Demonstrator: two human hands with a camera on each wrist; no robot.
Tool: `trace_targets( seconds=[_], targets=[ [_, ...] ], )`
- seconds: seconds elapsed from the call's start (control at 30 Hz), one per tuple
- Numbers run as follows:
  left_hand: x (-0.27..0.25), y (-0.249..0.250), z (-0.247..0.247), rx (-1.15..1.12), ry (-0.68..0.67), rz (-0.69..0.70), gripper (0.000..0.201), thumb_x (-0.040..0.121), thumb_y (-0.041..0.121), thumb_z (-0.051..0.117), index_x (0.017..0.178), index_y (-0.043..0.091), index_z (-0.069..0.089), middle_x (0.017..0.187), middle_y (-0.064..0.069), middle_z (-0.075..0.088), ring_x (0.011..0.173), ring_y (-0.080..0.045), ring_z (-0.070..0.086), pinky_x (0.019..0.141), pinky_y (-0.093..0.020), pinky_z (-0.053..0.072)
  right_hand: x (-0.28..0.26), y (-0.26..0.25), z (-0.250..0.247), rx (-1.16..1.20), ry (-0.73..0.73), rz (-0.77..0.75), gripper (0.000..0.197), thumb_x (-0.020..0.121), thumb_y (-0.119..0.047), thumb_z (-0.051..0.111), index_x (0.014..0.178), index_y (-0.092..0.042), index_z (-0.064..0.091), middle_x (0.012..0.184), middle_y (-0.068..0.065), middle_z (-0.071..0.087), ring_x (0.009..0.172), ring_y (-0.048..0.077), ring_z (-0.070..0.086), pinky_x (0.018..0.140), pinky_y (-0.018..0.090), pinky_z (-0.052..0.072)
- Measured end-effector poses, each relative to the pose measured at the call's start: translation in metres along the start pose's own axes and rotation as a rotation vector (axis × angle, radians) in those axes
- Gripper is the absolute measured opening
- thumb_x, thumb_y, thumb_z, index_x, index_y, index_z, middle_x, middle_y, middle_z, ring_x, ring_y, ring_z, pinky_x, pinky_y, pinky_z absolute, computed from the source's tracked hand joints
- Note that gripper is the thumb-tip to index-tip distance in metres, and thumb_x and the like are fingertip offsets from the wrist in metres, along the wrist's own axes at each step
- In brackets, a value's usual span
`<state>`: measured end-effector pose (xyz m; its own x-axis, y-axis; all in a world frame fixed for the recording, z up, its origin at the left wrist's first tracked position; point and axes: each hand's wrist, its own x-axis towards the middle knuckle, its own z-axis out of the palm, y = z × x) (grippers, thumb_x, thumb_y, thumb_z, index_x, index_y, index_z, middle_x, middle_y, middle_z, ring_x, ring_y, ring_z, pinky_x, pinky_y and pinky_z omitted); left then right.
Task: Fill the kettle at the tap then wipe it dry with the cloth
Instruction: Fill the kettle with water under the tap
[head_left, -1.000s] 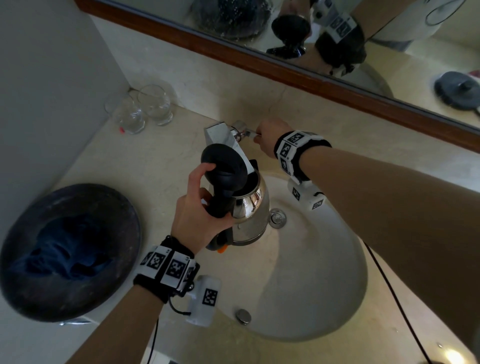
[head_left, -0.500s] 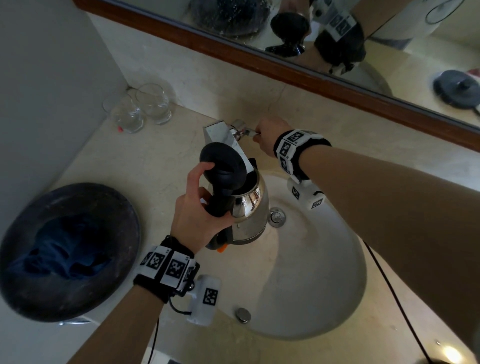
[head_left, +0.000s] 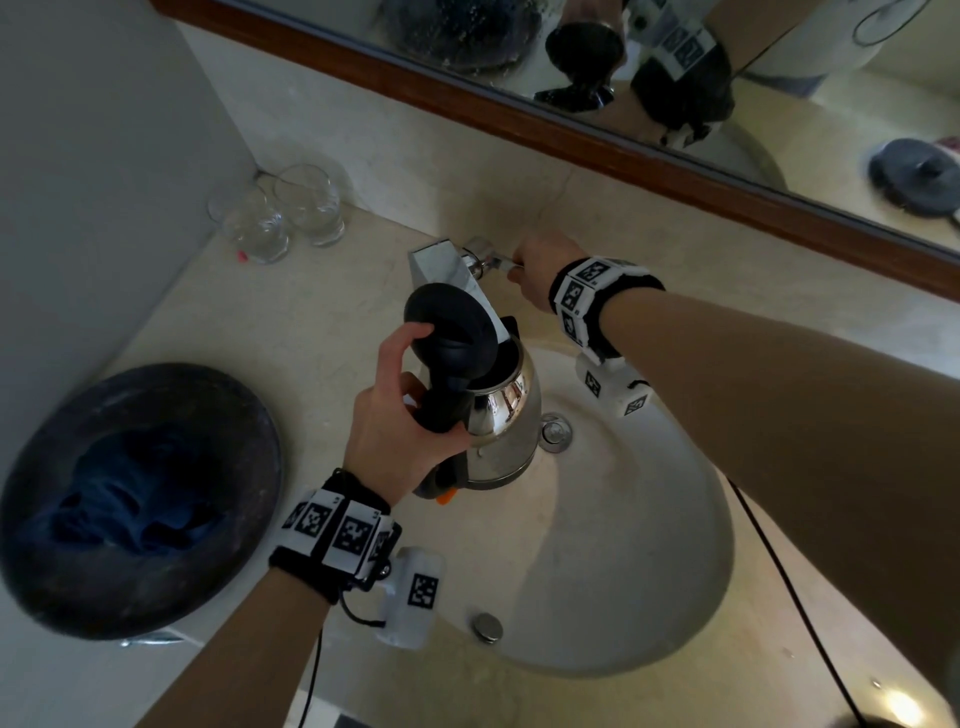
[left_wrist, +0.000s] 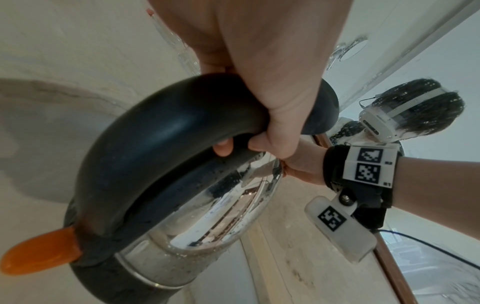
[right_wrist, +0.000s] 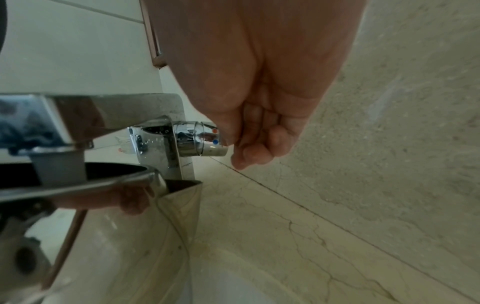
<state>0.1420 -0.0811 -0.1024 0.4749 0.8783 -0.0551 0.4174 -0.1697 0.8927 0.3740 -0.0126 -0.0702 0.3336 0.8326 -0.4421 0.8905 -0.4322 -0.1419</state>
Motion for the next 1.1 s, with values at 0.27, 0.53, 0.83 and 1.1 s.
trace_targets(
  seconds=[0.27, 0.53, 0.83, 1.1],
  targets=[
    [0.0, 0.0, 0.0, 0.008, 0.013, 0.011, 0.094, 0.058, 0.021, 0.086, 0.132, 0.039, 0.031, 0.07, -0.001, 0.068, 0.057, -0.014, 0.067, 0.059, -0.041, 0.059, -0.001, -0.001, -0.001, -0.016, -0.005, 0.005, 0.028, 0.099, -0.02, 0.05, 0.11, 0.001, 0.065, 0.087, 0.011, 0.054, 0.079, 0.025, 0.051, 0.07, 0.028, 0.038],
    [0.0, 0.001, -0.001, -0.03, 0.002, 0.003, 0.09, 0.055, 0.031, 0.081, 0.13, 0.041, 0.032, 0.069, 0.0, 0.068, 0.056, -0.014, 0.066, 0.057, -0.039, 0.059, -0.001, -0.002, 0.0, -0.008, -0.011, 0.023, 0.027, 0.099, -0.02, 0.052, 0.11, 0.0, 0.066, 0.087, 0.011, 0.054, 0.079, 0.025, 0.05, 0.07, 0.027, 0.039],
    [0.001, -0.001, 0.0, -0.01, 0.01, 0.01, 0.091, 0.059, 0.02, 0.085, 0.128, 0.044, 0.032, 0.07, 0.002, 0.068, 0.056, -0.012, 0.066, 0.058, -0.034, 0.059, -0.011, -0.007, -0.003, -0.035, -0.007, -0.009, 0.027, 0.099, -0.019, 0.051, 0.112, 0.0, 0.064, 0.086, 0.01, 0.052, 0.08, 0.023, 0.05, 0.07, 0.027, 0.038],
    [-0.002, -0.003, 0.001, -0.034, 0.016, -0.007, 0.095, 0.058, 0.018, 0.086, 0.117, 0.064, 0.028, 0.072, -0.001, 0.068, 0.061, -0.014, 0.067, 0.062, -0.039, 0.059, -0.028, 0.0, 0.008, 0.192, 0.008, -0.112, 0.028, 0.099, -0.023, 0.049, 0.103, 0.0, 0.066, 0.097, 0.018, 0.07, 0.089, 0.031, 0.066, 0.078, 0.032, 0.049]
  ],
)
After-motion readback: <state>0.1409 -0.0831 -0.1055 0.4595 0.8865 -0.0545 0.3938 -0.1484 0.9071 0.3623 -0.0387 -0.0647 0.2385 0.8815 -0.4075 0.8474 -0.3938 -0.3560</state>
